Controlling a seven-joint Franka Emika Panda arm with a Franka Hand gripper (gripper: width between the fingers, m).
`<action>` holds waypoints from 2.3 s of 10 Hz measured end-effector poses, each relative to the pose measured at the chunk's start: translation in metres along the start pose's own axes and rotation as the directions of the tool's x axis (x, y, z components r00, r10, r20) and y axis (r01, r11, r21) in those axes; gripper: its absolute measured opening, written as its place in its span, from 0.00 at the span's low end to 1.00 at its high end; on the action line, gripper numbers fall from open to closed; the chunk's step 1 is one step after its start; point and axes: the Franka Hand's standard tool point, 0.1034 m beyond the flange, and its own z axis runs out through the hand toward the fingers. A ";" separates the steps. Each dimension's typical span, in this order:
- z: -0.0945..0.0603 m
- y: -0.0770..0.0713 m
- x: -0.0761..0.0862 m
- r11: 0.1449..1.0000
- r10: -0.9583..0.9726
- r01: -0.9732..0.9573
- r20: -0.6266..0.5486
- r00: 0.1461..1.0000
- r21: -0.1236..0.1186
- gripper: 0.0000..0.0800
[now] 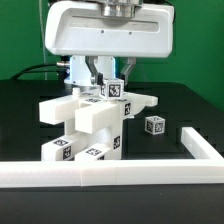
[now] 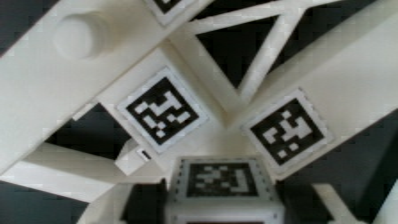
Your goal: Assemble chair
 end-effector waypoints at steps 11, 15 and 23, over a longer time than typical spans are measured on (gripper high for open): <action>0.000 -0.004 0.001 0.771 0.637 -0.637 0.003 0.771 0.009 0.36; 0.000 -0.007 0.002 0.586 0.810 -0.810 0.010 0.587 0.016 0.36; 0.002 -0.008 0.001 0.723 0.691 -0.691 0.009 0.723 0.014 0.80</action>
Offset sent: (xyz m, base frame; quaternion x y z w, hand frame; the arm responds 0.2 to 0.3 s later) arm 0.0000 0.0000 0.0000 0.0000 0.0000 0.1938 0.9810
